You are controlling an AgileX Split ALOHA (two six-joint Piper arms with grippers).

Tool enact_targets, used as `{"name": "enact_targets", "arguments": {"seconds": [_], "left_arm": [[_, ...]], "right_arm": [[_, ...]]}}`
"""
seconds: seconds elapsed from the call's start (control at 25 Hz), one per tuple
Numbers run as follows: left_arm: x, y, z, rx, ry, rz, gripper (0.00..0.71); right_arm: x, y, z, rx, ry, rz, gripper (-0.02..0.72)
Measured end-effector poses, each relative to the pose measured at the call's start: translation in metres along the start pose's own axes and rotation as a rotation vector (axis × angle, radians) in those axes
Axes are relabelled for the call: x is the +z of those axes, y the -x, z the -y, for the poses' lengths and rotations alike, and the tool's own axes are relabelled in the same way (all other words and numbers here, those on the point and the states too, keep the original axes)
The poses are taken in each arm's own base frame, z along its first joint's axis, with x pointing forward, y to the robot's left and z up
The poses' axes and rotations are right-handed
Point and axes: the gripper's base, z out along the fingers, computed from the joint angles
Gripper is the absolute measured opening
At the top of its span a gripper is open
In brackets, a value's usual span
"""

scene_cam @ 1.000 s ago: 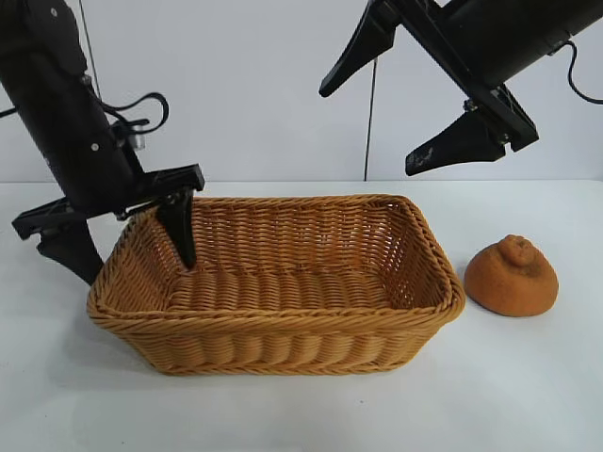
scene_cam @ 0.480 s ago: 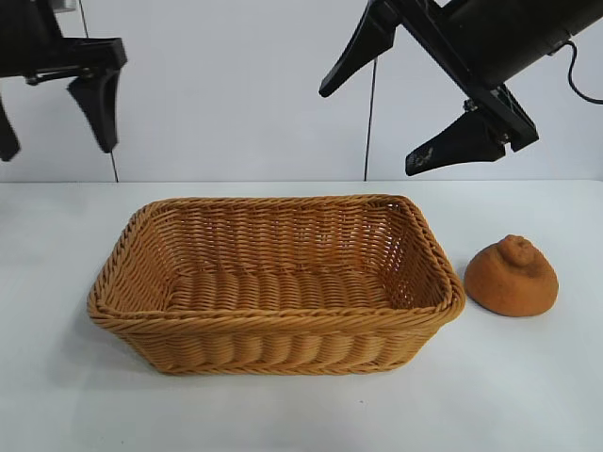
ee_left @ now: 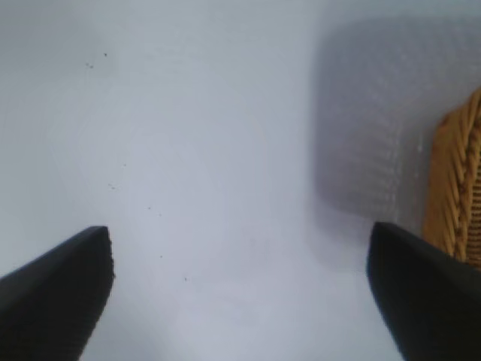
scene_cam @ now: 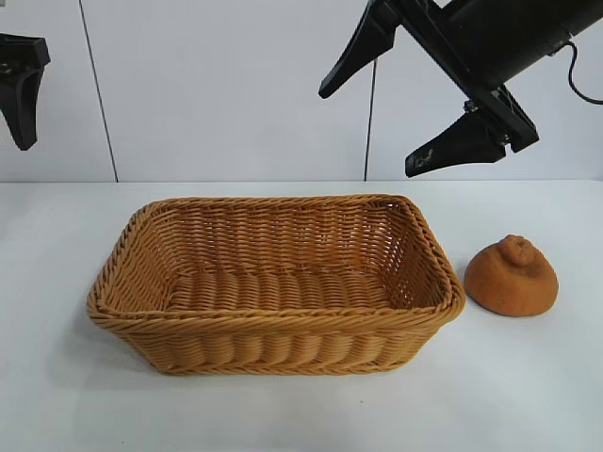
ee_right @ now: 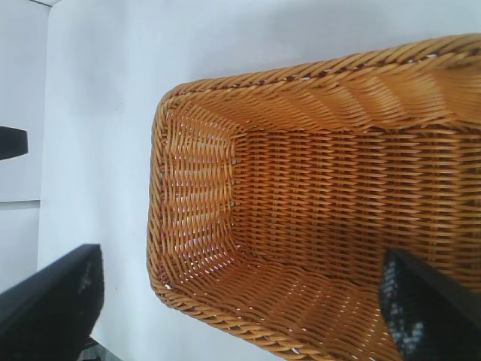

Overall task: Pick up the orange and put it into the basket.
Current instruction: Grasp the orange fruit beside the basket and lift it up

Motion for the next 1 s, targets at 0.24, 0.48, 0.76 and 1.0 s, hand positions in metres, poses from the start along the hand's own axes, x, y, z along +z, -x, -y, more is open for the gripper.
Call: {"name": "enact_targets", "arguments": {"seconds": [0.24,0.48,0.76,1.0], "left_arm": [[-0.03,-0.043,-0.004,0.01,-0.001,0.017,0.651],[-0.061,-0.117,-0.011,0.027,-0.004,0.05,0.651],[-0.081,-0.21,-0.019,0.026,-0.011,0.144,0.651],[-0.08,-0.274,-0.025,0.027,-0.024,0.319,0.651]], "right_arm": [[0.0,0.0,0.0,0.0,0.001,-0.004,0.683],[0.0,-0.002,0.0,-0.002,0.003,-0.019,0.683],[0.0,-0.002,0.0,-0.002,0.004,-0.021,0.683],[0.0,-0.002,0.0,-0.002,0.004,-0.021,0.683]]}}
